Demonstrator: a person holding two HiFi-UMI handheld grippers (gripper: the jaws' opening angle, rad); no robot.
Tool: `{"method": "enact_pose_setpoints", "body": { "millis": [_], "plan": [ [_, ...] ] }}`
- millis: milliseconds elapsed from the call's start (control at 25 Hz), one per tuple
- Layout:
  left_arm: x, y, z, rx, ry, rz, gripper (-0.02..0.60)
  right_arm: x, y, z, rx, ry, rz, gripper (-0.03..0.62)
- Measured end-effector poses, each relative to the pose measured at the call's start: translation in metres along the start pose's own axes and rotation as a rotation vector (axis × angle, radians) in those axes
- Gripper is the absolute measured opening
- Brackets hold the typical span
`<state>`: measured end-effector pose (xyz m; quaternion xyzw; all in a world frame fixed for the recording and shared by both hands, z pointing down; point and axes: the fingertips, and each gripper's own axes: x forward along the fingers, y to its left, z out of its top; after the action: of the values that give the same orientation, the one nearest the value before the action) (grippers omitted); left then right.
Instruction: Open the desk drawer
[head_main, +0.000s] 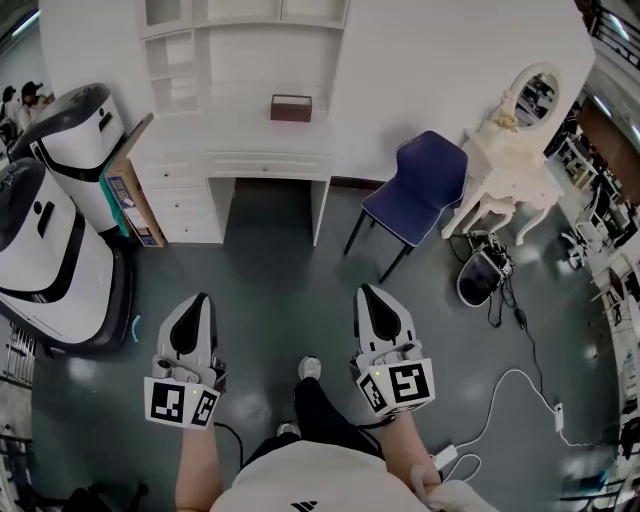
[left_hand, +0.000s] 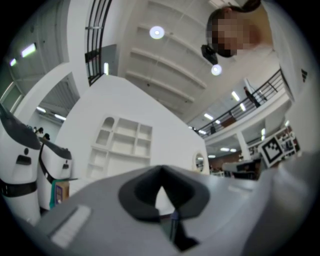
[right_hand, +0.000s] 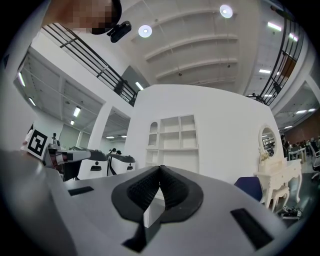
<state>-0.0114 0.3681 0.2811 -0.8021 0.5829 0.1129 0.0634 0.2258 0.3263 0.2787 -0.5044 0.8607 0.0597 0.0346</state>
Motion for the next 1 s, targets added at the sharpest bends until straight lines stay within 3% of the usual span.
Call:
{"method": "enact_pose_setpoints", "body": {
  "millis": [320, 1000],
  "plan": [
    [0.058, 0.035, -0.014, 0.014, -0.015, 0.047, 0.006, 0.073, -0.026, -0.012, 0.003, -0.015, 0.041, 0.002],
    [0.241, 0.057, -0.035, 0.045, -0.042, 0.063, 0.005, 0.222, -0.139, -0.019, 0.014, -0.049, 0.095, 0.002]
  ]
}}
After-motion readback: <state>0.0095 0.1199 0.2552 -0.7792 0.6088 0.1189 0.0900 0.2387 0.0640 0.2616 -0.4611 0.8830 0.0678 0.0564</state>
